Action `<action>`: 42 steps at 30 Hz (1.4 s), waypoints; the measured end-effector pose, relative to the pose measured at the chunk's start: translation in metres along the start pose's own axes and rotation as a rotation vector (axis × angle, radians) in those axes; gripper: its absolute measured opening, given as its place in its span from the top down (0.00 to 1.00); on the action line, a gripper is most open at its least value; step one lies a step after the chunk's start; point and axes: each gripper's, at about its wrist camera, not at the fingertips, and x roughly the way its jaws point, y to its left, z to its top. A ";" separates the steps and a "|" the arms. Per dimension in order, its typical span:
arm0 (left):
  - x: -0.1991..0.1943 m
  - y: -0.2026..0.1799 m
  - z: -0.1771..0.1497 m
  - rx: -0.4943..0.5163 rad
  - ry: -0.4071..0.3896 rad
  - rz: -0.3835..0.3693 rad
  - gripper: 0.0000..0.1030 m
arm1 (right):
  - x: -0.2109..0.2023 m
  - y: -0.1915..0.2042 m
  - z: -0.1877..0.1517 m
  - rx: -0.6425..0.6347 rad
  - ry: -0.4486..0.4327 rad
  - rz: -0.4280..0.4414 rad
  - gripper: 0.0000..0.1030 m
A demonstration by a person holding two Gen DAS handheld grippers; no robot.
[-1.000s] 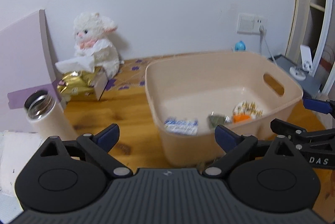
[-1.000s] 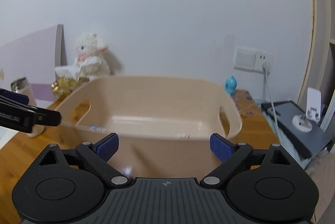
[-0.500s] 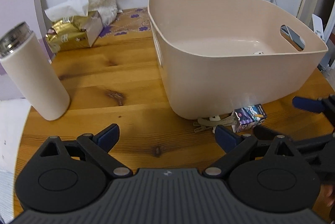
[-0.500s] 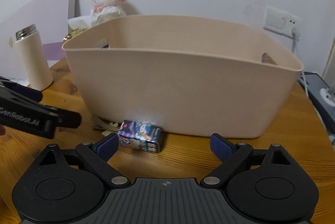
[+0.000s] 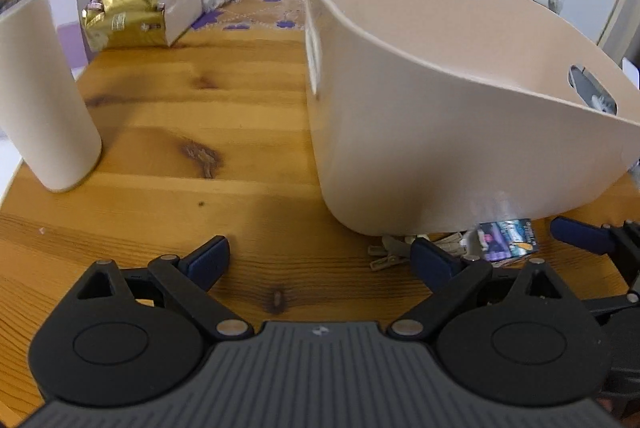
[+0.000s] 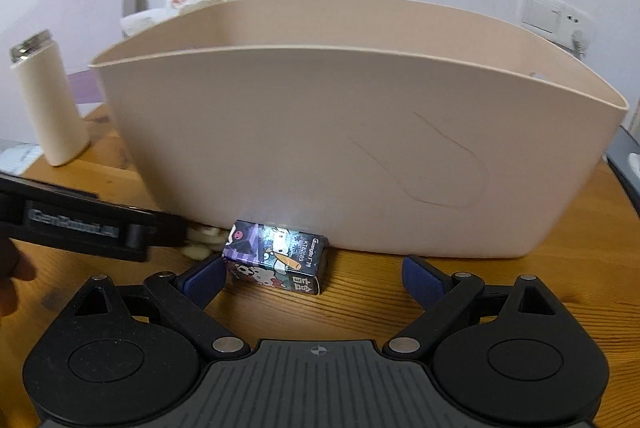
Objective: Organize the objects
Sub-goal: 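Grasp the grey keys with the left tool while the right tool grasps the cartoon juice box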
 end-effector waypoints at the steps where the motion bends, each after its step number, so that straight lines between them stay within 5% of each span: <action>1: 0.000 0.001 0.000 -0.002 0.000 -0.001 0.05 | -0.001 -0.003 -0.002 0.001 0.002 -0.011 0.07; 8: -0.003 0.005 -0.001 -0.012 0.011 0.008 0.06 | -0.007 -0.031 -0.010 0.040 0.004 -0.051 0.07; 14: -0.007 -0.002 -0.004 -0.039 0.025 -0.068 0.05 | -0.009 -0.041 -0.014 0.039 0.003 -0.066 0.07; 24: 0.010 -0.036 -0.002 0.024 0.007 0.067 0.04 | -0.009 -0.042 -0.014 0.042 -0.019 -0.070 0.09; 29: 0.009 -0.040 -0.005 0.026 -0.004 0.071 0.08 | -0.011 -0.043 -0.015 0.033 -0.046 -0.068 0.23; 32: 0.003 -0.041 -0.005 0.039 -0.006 0.044 0.32 | -0.014 -0.043 -0.016 0.031 -0.054 -0.060 0.40; 33: 0.000 -0.042 -0.006 0.042 -0.006 0.031 0.47 | -0.015 -0.043 -0.015 0.032 -0.057 -0.060 0.46; 38: -0.003 -0.040 -0.008 0.044 0.001 0.002 0.52 | -0.021 -0.045 -0.014 0.043 -0.052 -0.052 0.54; 42: -0.007 -0.030 -0.007 0.018 0.011 -0.046 0.70 | -0.026 -0.044 -0.017 0.039 -0.056 -0.054 0.54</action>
